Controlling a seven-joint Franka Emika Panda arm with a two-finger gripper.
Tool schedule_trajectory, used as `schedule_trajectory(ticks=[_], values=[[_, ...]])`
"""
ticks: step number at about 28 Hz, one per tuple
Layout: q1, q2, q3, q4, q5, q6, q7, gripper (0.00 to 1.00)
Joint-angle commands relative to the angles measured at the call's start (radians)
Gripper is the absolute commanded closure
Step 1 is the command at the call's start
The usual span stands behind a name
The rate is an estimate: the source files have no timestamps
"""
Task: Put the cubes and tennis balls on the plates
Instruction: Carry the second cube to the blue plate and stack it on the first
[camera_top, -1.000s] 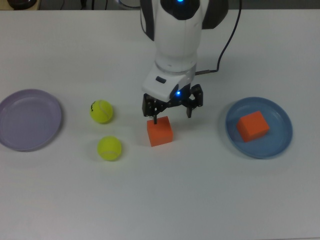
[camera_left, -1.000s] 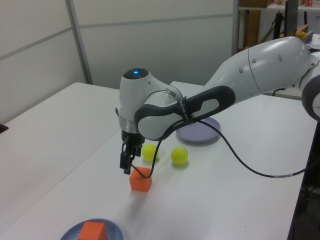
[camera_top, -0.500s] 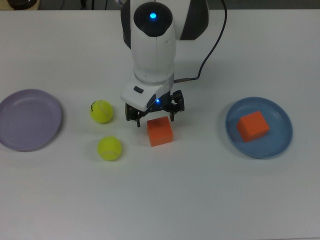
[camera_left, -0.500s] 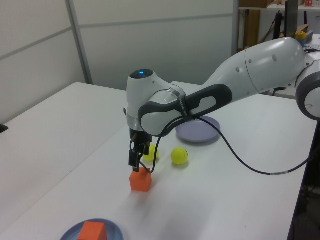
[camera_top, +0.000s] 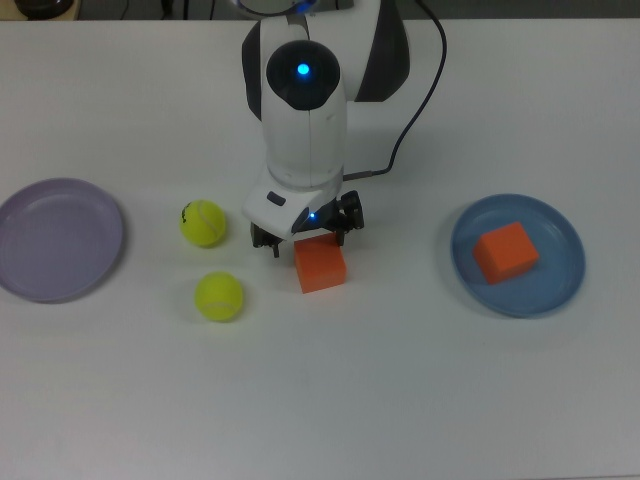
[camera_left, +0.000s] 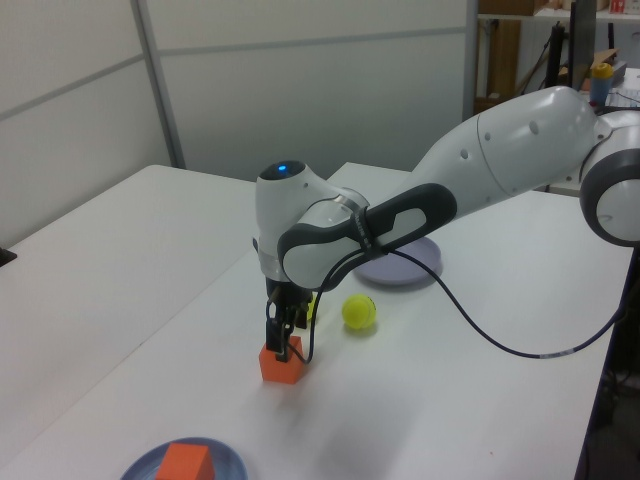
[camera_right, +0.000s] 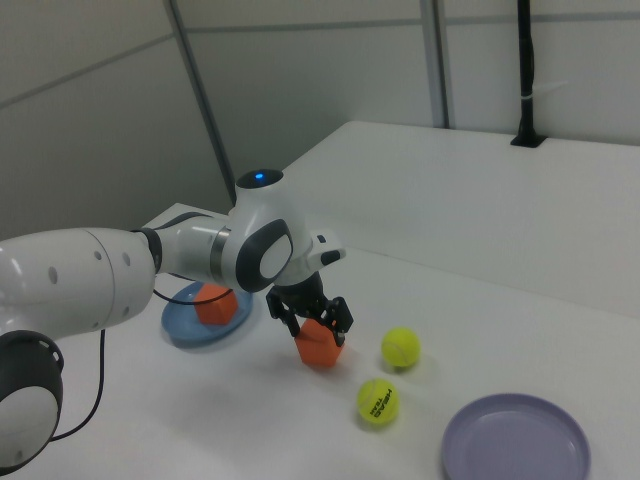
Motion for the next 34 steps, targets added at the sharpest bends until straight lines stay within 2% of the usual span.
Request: schedule_trajectory(ticks=[1,16,34], values=[[-0.004,0.008,0.005,-0.003,0.027,-0.019,-0.03,0.0],[0.018,0.014,0.013,0.002,0.029,-0.011,-0.027,0.0],[-0.005,0.015,0.002,0.007,0.026,0.015,-0.048,0.0]])
